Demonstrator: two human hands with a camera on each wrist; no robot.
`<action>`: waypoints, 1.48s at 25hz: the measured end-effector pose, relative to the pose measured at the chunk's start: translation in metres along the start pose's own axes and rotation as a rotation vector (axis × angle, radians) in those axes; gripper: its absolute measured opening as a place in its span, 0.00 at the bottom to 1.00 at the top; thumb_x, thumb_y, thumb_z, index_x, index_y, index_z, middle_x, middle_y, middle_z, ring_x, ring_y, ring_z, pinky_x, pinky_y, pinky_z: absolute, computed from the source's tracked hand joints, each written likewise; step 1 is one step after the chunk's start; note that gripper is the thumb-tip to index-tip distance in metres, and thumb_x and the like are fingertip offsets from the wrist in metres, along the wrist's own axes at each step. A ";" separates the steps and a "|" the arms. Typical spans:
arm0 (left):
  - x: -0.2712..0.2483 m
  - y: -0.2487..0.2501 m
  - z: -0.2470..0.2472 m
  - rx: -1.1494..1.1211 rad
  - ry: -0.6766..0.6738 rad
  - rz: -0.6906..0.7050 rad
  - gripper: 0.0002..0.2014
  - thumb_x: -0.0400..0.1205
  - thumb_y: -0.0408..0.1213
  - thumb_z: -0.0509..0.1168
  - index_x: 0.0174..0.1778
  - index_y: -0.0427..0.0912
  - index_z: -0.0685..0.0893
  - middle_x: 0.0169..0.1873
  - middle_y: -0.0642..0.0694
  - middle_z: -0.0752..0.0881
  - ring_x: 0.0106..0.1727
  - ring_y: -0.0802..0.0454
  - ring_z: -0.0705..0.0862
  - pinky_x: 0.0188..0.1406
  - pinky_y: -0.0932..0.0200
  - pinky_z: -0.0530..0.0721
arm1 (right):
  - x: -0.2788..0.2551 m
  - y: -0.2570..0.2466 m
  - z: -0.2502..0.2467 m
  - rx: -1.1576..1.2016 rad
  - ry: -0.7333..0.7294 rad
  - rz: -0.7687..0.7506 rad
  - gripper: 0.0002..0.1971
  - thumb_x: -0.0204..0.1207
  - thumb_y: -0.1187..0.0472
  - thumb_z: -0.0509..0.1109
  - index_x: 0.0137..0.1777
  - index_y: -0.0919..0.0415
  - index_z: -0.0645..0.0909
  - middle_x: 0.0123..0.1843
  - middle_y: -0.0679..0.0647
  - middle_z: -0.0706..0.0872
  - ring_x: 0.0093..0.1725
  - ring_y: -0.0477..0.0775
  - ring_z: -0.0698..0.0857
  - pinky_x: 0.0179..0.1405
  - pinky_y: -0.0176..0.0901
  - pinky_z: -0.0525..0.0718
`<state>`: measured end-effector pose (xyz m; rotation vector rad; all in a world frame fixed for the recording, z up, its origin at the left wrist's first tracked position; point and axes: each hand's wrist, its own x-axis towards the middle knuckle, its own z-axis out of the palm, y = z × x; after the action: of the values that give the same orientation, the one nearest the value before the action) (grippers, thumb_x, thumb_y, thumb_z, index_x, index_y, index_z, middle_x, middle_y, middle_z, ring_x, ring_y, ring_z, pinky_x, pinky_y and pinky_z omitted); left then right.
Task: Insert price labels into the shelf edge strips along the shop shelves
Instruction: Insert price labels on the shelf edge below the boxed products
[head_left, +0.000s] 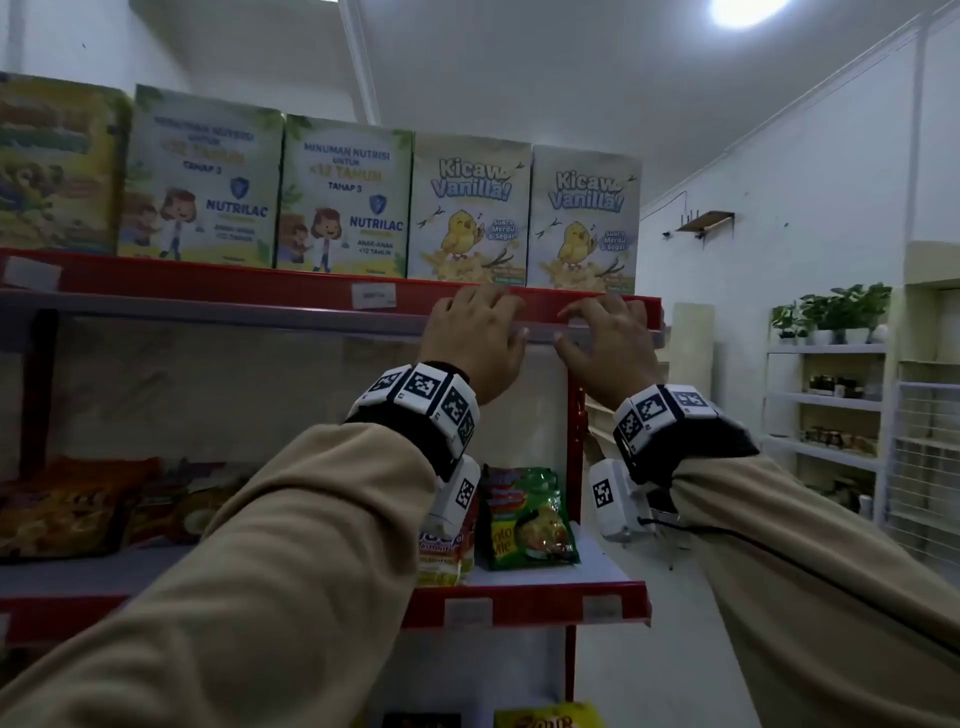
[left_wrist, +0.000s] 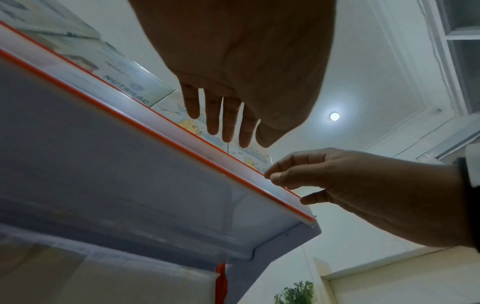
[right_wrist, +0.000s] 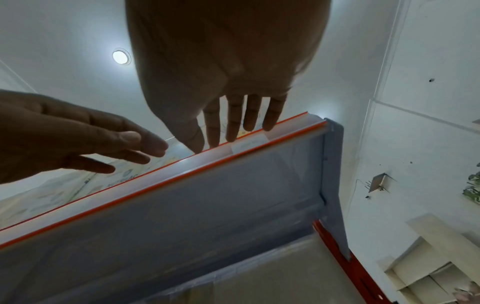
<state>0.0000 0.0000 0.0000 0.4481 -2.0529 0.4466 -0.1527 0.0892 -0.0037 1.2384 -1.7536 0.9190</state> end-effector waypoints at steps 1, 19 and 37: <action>0.007 -0.004 0.006 -0.021 0.025 0.011 0.20 0.85 0.46 0.54 0.72 0.46 0.73 0.71 0.46 0.74 0.72 0.46 0.70 0.69 0.48 0.66 | 0.007 0.000 0.006 0.012 0.043 0.003 0.16 0.76 0.49 0.67 0.61 0.52 0.79 0.63 0.56 0.78 0.64 0.60 0.69 0.59 0.50 0.70; 0.036 -0.019 0.064 0.012 0.271 0.046 0.18 0.84 0.42 0.56 0.71 0.46 0.73 0.66 0.46 0.78 0.68 0.45 0.73 0.73 0.49 0.62 | 0.030 0.025 0.056 -0.090 0.448 -0.110 0.18 0.75 0.44 0.65 0.56 0.57 0.78 0.59 0.62 0.73 0.59 0.59 0.75 0.50 0.53 0.79; 0.039 0.007 0.063 -0.010 0.334 0.006 0.18 0.76 0.35 0.62 0.63 0.43 0.80 0.61 0.41 0.79 0.64 0.40 0.74 0.62 0.48 0.71 | 0.053 0.024 0.032 -0.084 0.199 -0.085 0.19 0.67 0.41 0.65 0.47 0.55 0.71 0.53 0.55 0.70 0.56 0.59 0.66 0.54 0.56 0.72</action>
<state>-0.0680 -0.0297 0.0029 0.3363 -1.7332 0.4806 -0.1935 0.0466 0.0269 1.1190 -1.5561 0.8787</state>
